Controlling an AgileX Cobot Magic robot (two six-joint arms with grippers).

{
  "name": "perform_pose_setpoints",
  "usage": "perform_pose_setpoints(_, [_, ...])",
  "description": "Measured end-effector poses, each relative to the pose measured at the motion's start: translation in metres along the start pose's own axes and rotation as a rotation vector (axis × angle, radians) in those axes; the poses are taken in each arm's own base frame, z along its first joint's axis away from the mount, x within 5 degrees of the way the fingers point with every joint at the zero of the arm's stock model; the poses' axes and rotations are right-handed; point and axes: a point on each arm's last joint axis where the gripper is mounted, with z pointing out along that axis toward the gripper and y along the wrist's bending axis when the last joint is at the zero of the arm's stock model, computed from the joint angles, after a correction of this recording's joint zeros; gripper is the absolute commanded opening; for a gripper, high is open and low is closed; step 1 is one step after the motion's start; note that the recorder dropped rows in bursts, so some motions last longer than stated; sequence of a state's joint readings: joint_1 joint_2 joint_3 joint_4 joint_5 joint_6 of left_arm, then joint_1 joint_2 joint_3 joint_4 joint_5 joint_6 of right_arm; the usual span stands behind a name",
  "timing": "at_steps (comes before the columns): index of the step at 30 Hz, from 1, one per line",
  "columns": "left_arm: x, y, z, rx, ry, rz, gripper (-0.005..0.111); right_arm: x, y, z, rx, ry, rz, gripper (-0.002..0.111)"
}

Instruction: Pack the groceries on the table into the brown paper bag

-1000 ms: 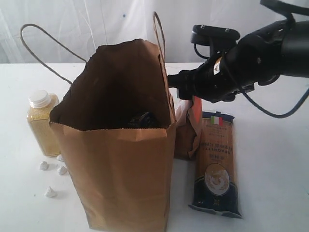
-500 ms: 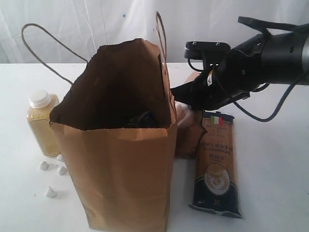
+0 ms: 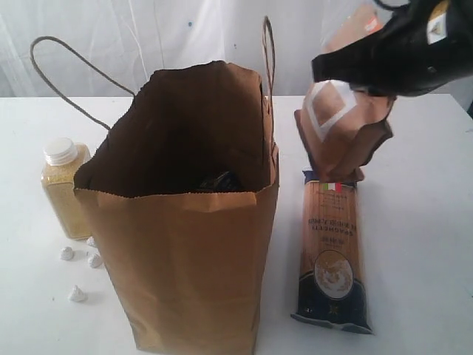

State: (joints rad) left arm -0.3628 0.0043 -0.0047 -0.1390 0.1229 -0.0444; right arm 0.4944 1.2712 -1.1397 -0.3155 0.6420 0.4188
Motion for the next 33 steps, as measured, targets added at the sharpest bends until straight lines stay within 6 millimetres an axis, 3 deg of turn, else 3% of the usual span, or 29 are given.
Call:
perform_pose_setpoints(9, [0.0, 0.0, 0.0, 0.0, 0.0, 0.0, 0.0, 0.015, -0.017, -0.11, -0.034, -0.065, -0.068, 0.0])
perform_pose_setpoints(16, [0.0, 0.0, 0.0, 0.0, 0.0, 0.0, 0.0, 0.037, -0.012, -0.17, -0.258, -0.12, -0.106, 0.0])
perform_pose_setpoints(22, [0.0, 0.0, 0.0, 0.0, 0.0, 0.0, 0.0, 0.047, 0.007, -0.189, -0.537, -0.094, -0.106, 0.0])
perform_pose_setpoints(30, [0.0, 0.0, 0.0, 0.0, 0.0, 0.0, 0.0, 0.05, 0.013, -0.192, -0.607, -0.09, -0.149, 0.0])
perform_pose_setpoints(33, [0.0, 0.0, 0.0, 0.0, 0.0, 0.0, 0.0, 0.049, 0.009, -0.19, -0.56, -0.097, -0.181, 0.0])
